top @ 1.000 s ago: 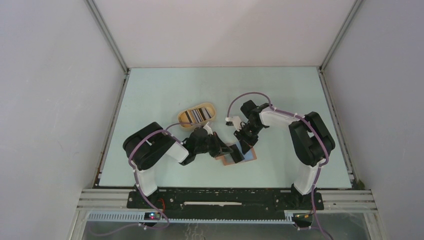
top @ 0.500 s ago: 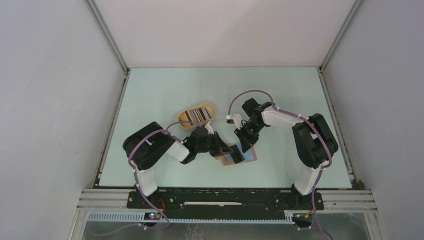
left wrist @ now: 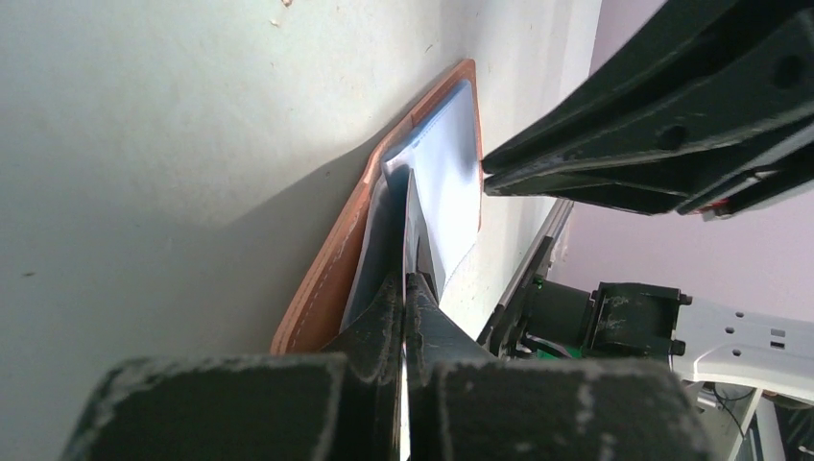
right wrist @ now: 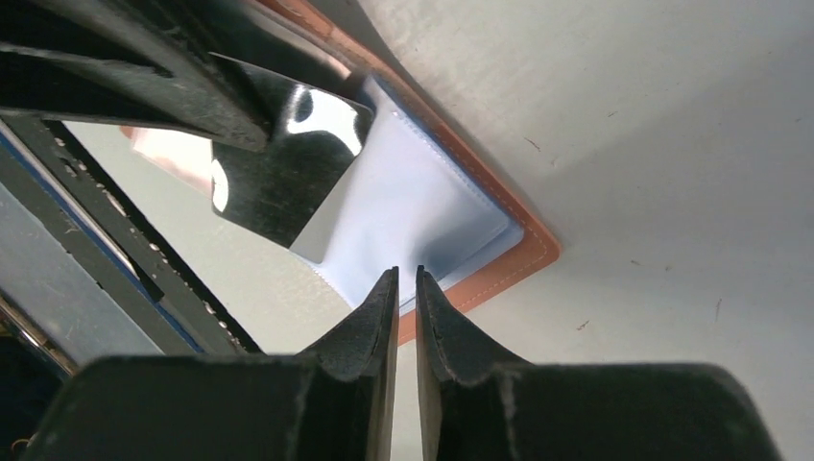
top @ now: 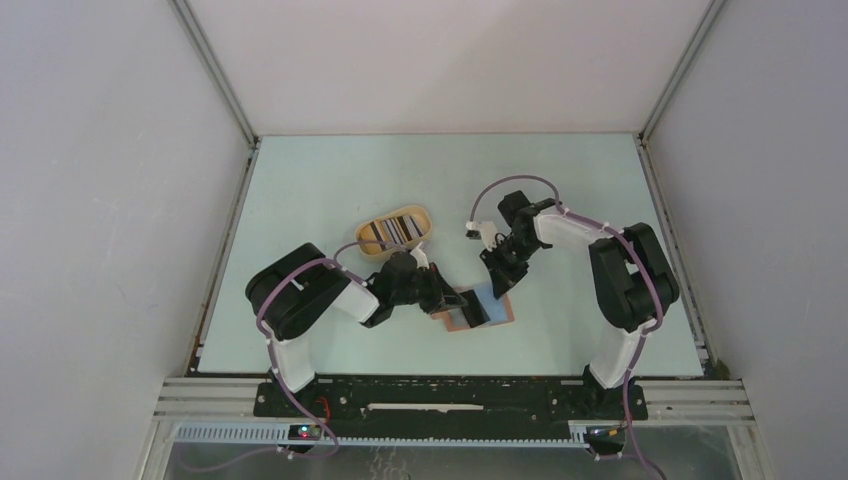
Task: Put the credit cards into the card holder
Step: Insert the credit card into the card holder.
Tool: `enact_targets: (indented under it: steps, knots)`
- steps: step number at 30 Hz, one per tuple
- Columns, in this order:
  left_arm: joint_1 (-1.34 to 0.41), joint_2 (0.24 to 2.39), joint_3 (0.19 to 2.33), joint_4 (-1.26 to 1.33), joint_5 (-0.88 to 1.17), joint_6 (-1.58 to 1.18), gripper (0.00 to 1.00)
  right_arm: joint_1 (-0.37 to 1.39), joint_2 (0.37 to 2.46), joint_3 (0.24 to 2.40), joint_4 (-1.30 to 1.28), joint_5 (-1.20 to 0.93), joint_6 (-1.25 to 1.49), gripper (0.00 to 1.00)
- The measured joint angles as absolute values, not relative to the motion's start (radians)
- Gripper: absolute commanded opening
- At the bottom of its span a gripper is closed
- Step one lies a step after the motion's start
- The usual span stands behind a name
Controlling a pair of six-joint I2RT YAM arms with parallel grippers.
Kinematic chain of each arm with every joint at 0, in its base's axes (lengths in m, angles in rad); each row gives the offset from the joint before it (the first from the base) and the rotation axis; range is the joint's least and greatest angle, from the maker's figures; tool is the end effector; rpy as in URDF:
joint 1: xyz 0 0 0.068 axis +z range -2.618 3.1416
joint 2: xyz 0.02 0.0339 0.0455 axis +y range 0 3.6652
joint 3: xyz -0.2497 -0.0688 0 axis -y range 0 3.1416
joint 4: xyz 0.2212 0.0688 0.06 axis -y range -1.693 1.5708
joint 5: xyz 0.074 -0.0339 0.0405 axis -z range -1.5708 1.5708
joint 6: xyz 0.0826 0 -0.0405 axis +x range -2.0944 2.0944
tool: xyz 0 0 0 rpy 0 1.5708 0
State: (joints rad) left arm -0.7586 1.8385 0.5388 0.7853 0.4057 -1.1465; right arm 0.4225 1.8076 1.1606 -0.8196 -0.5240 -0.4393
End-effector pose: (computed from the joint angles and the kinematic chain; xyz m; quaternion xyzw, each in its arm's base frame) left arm 0.2197 -0.2531 0.0835 -0.0634 0.8497 -0.5031 0.1443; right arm 0.2625 0.1633 0.1260 -0.4151 0.8708 0.2582 0.0525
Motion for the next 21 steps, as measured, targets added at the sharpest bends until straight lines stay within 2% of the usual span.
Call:
enact_targets:
  steps: [21]
  knots:
    - [-0.753,1.839,0.558,0.739,0.446,-1.132,0.0,0.44,1.865,1.182,-0.838,-0.477,-0.419,0.17]
